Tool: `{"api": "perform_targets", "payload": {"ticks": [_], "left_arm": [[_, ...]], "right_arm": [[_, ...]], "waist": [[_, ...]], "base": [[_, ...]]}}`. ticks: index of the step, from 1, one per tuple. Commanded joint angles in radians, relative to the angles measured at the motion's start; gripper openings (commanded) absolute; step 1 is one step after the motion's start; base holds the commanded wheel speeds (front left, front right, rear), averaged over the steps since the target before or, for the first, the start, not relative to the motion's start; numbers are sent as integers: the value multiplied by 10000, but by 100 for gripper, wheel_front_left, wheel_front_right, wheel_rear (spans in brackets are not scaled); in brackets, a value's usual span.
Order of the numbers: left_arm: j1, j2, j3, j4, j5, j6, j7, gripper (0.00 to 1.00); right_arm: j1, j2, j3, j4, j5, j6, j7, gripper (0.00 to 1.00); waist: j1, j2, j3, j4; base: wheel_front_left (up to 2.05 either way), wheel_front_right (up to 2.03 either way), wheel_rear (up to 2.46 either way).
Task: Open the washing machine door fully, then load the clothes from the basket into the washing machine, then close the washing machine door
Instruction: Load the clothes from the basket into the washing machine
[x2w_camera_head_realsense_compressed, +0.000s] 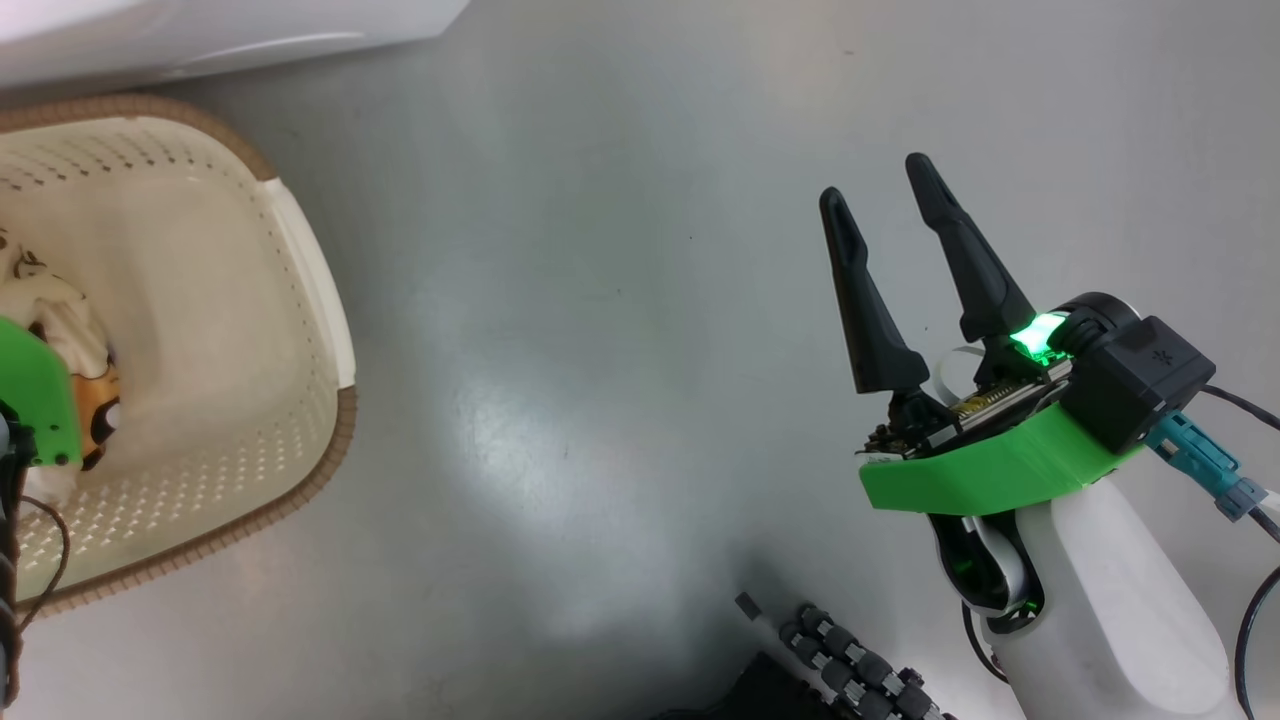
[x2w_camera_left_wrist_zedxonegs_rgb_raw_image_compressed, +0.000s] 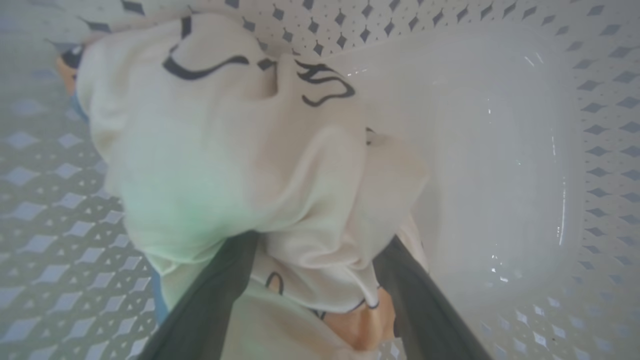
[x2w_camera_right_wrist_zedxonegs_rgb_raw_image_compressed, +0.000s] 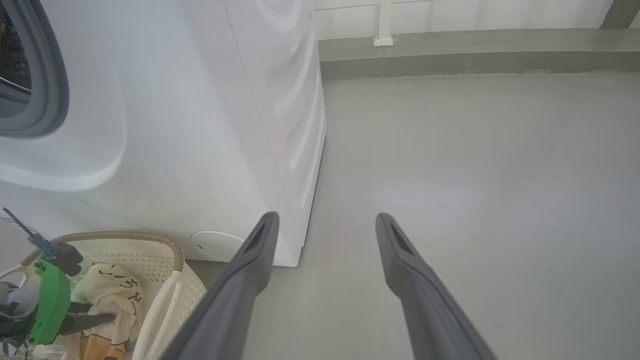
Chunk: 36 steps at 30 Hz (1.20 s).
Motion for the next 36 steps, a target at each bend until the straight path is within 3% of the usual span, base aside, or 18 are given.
{"api": "perform_targets", "payload": {"ticks": [1, 5, 8, 11, 12, 22, 36], "left_arm": [[85, 426, 111, -71, 62, 80, -7, 100], [75, 434, 23, -70, 43, 47, 106, 100], [107, 448, -17, -70, 7, 43, 186, 45], [140, 470, -51, -70, -36, 22, 252, 16], [150, 480, -61, -70, -51, 15, 262, 1], [-61, 393, -16, -70, -365, -98, -37, 0], [384, -293, 917, -70, -1730, -793, -2312, 0]], "right_arm": [[184, 13, 221, -251, 14, 44, -80, 100], [168, 16, 254, -266, 4, 44, -80, 100], [170, 18, 292, -283, -1, 44, -80, 100], [172, 19, 333, -308, -2, 44, -80, 100], [172, 20, 348, -315, -4, 44, -80, 100], [155, 21, 290, -375, -57, 44, -80, 100], [100, -108, -68, -329, -129, 44, -80, 100]], "waist": [[0, 0, 32, -4], [0, 0, 72, -24], [0, 0, 84, -42], [0, 0, 95, -66], [0, 0, 98, -74], [0, 0, 129, -24], [0, 0, -783, 596]], "base": [[0, 0, 0], [0, 0, 0], [0, 0, 0], [0, 0, 0], [0, 0, 0], [0, 0, 0], [0, 0, 0]]}}
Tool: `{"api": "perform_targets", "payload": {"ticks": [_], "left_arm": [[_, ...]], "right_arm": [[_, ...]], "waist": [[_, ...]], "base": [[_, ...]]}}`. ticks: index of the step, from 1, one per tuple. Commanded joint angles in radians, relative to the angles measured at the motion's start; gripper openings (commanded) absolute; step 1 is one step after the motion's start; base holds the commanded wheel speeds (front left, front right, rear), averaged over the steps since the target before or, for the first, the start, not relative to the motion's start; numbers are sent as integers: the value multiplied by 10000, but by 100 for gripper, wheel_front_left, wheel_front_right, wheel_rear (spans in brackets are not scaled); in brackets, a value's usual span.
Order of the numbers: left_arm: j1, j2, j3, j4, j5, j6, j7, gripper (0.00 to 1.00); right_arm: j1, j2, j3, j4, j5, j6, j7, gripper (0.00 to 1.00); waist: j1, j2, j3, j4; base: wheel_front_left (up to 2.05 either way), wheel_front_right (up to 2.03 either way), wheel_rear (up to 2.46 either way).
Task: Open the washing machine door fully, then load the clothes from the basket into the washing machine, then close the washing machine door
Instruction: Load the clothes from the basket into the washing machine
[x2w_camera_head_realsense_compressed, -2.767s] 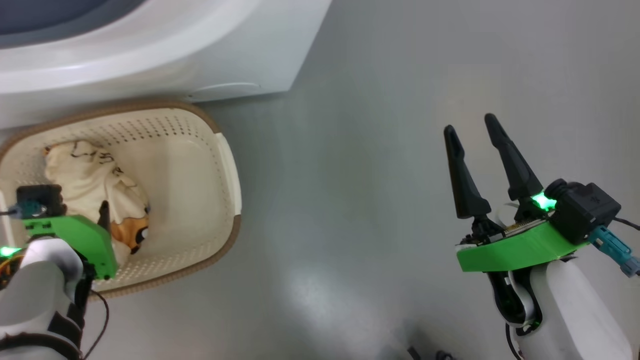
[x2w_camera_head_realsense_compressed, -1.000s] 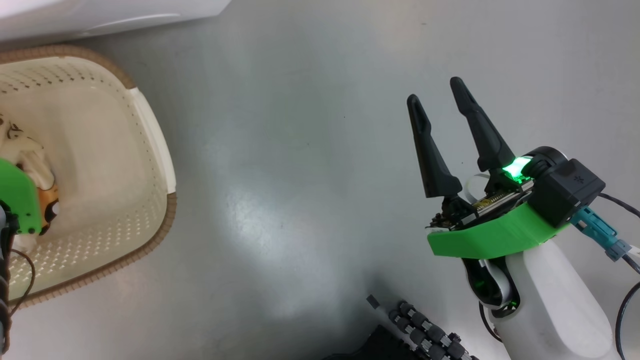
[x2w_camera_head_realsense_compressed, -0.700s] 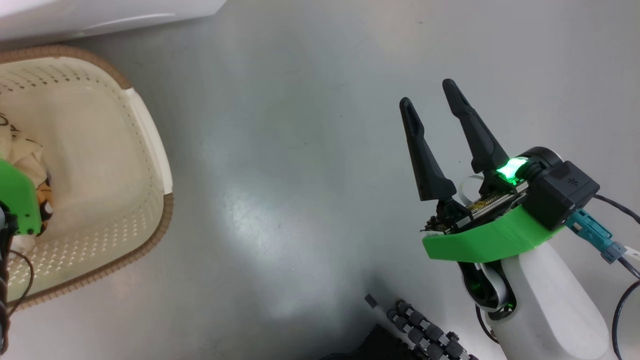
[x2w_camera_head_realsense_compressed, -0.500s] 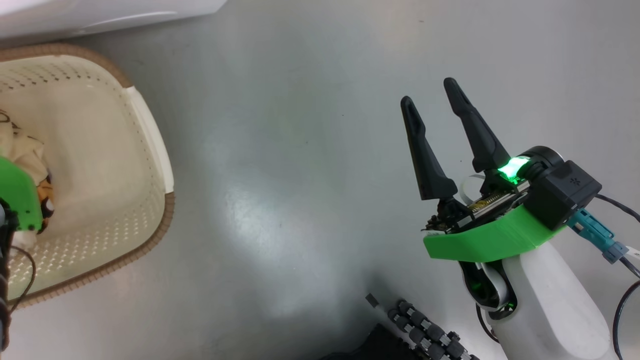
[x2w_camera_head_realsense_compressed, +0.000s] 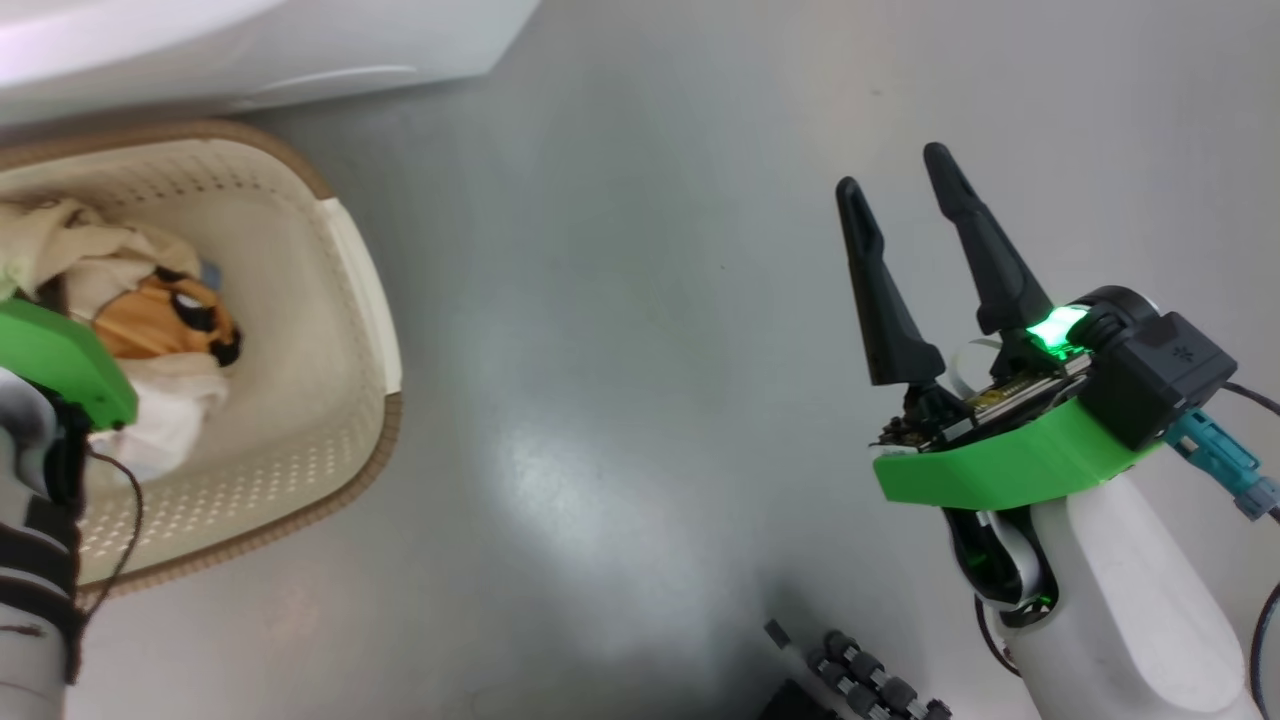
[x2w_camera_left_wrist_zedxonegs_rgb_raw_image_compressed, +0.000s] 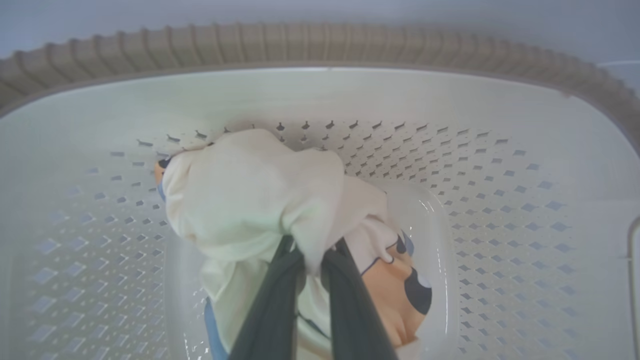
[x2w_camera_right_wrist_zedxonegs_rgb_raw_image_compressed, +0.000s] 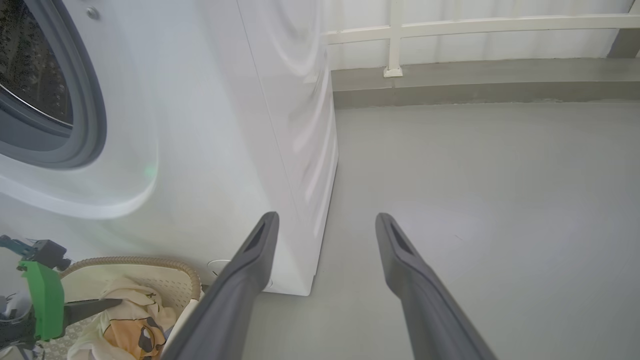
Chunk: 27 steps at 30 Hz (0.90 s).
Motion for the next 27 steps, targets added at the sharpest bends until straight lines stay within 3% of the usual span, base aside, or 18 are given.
{"api": "perform_targets", "payload": {"ticks": [1, 10, 14, 27], "left_arm": [[459, 280, 191, -81, -141, -86, -244, 0], [969, -414, 440, -223, -747, -632, -1764, 0], [1371, -630, 527, -586, -918, -737, -1892, 0], [3593, -1372, 1227, -3544, -907, -841, -1907, 0]], "right_arm": [[125, -126, 38, -189, -97, 44, -80, 100], [406, -438, -203, -114, -137, 44, -80, 100], [621, -549, -311, -44, -124, 44, -80, 100], [1709, -960, -730, 148, -76, 44, -80, 100]], "waist": [[0, 0, -305, 269], [0, 0, -1407, 813], [0, 0, -2000, 992], [0, 0, -4015, 1624]], "base": [[0, 0, 0], [0, 0, 0], [0, 0, 0], [0, 0, 0]]}}
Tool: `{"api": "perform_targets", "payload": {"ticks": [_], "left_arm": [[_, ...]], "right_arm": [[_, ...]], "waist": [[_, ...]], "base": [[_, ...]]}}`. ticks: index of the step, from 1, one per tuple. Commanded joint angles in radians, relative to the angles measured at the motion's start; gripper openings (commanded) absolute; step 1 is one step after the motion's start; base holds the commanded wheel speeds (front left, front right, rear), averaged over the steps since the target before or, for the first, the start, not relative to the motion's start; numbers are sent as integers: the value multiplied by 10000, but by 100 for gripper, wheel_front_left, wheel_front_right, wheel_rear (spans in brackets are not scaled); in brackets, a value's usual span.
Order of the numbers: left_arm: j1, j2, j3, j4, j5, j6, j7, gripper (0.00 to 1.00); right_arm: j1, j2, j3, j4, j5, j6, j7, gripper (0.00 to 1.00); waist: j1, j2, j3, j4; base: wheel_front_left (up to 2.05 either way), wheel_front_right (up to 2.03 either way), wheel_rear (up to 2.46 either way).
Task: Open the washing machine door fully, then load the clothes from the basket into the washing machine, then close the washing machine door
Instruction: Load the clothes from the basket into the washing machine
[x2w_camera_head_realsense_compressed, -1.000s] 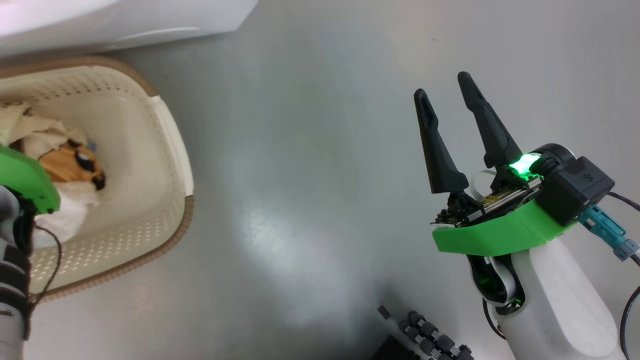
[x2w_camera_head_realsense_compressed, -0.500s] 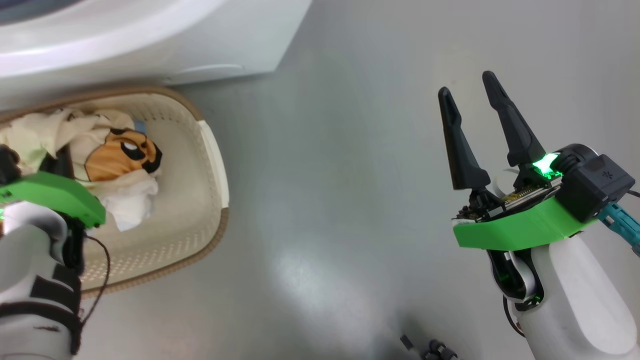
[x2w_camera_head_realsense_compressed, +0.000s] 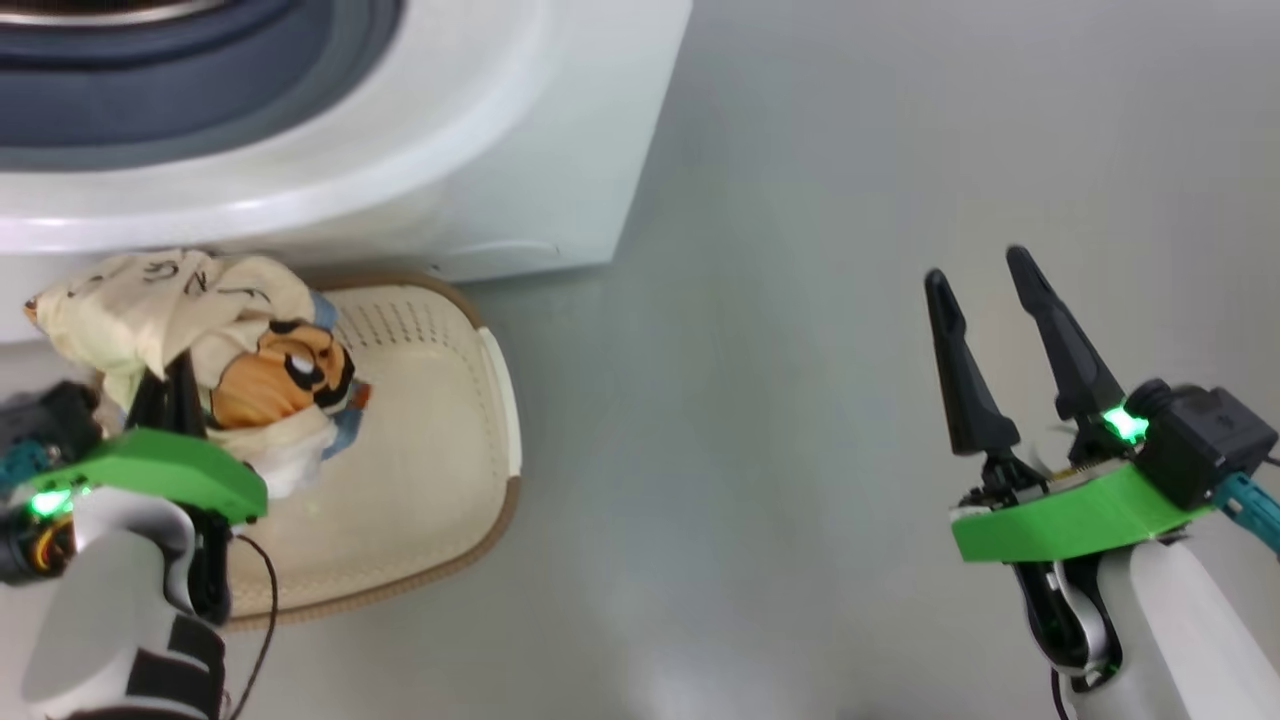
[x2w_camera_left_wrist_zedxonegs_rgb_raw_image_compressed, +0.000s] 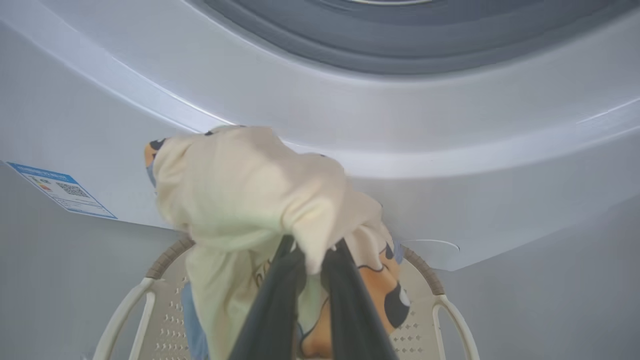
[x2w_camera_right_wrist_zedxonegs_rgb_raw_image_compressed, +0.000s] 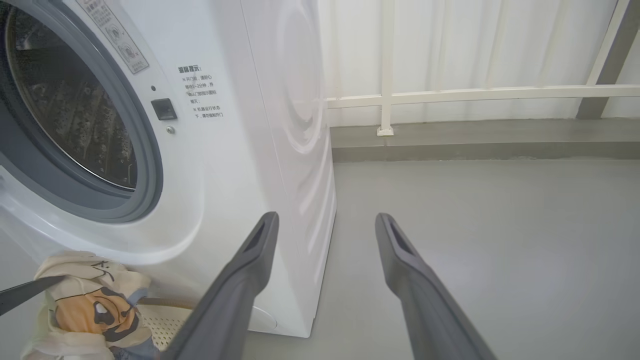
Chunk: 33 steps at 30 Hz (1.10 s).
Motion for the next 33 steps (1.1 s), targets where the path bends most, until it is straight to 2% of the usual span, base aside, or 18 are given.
{"api": "perform_targets", "payload": {"ticks": [1, 14, 24, 33], "left_arm": [[449, 232, 334, -482, 3, -39, -105, 0], [2324, 3, -15, -3263, 87, -48, -106, 0], [3697, -81, 274, -4953, 412, -49, -106, 0], [5225, -450, 691, -6347, 704, -49, -106, 0]], "right_arm": [[360, -190, 102, -177, -60, 44, -80, 100], [1426, -555, -218, -108, 4, 44, -80, 100], [2054, -618, -465, -74, 22, 44, -80, 100], [2821, -665, -698, -43, 43, 44, -80, 100]], "waist": [[2, -1, -883, 440], [2, -1, -2269, 841], [2, -1, -2968, 938], [2, -1, -3727, 1051]], "base": [[0, 0, 0], [0, 0, 0], [0, 0, 0], [0, 0, 0]]}}
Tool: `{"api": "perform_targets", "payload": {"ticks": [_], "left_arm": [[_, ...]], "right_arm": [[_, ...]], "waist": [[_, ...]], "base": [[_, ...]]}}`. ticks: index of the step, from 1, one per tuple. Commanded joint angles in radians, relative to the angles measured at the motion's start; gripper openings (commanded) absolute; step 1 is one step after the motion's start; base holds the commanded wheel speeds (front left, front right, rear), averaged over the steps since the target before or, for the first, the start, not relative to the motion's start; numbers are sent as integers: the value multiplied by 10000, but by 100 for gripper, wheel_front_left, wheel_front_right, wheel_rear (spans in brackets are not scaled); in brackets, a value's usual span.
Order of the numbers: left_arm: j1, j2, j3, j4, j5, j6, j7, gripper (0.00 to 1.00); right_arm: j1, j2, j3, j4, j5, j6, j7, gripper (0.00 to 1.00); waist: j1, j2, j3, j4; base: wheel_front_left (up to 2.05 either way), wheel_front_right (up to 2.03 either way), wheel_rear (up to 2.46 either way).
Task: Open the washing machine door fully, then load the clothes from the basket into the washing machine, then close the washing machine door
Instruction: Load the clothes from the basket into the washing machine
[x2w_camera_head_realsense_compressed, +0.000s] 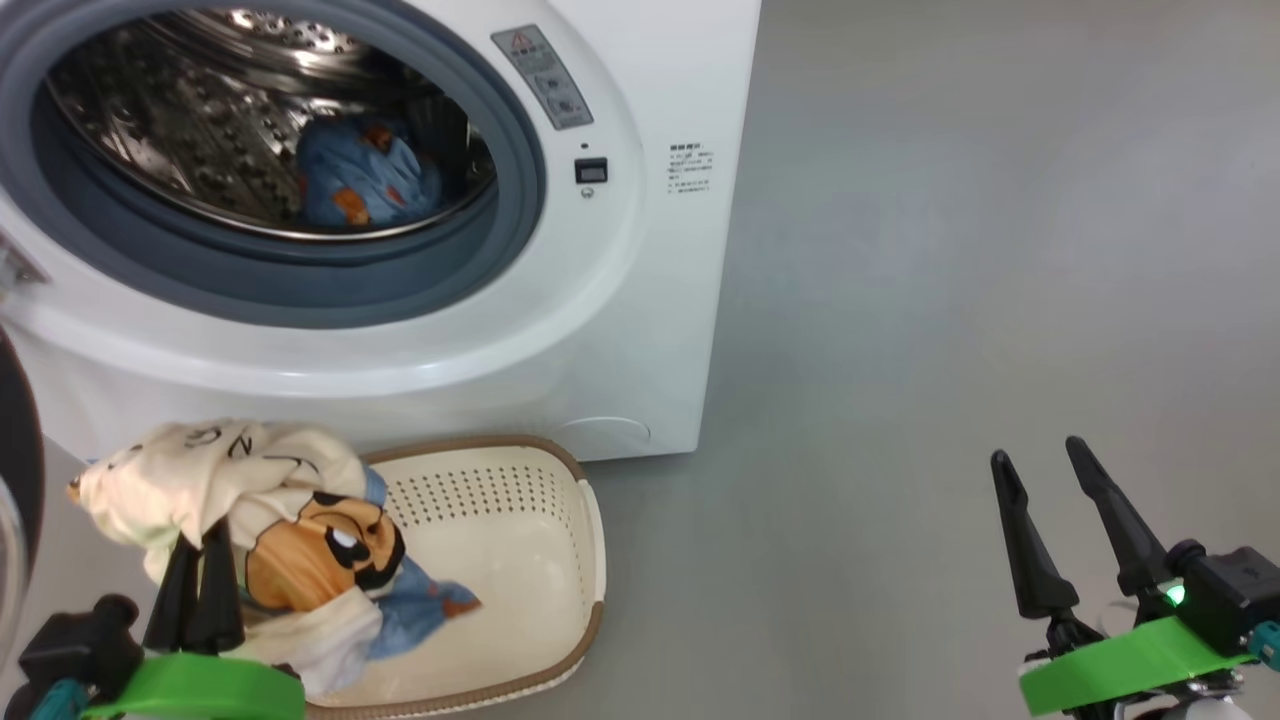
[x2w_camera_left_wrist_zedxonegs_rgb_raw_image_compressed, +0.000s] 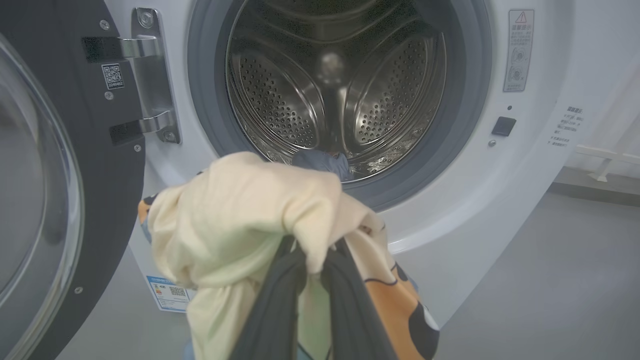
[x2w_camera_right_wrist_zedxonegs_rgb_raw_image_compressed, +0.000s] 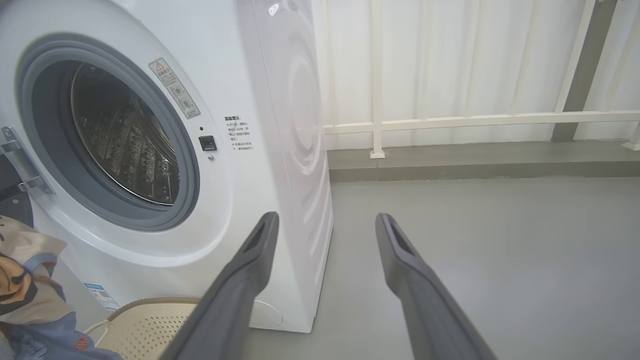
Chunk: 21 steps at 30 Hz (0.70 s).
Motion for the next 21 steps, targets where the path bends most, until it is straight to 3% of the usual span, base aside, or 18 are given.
{"api": "perform_targets", "payload": {"ticks": [1, 11, 21], "left_arm": [[18, 129, 387, -457, 96, -34, -106, 0], [669, -91, 606, -1286, 197, -34, -106, 0], [-330, 117, 497, -1115, 144, -34, -107, 0]], "right_arm": [[39, -158, 69, -221, 28, 44, -80, 100], [234, -140, -109, -307, 7, 44, -80, 100], [15, -56, -110, -370, -38, 44, -80, 100]], "waist": [[1, -1, -214, 82], [1, -1, -268, 142], [1, -1, 270, -37]], "base": [[0, 0, 0], [0, 0, 0], [0, 0, 0]]}}
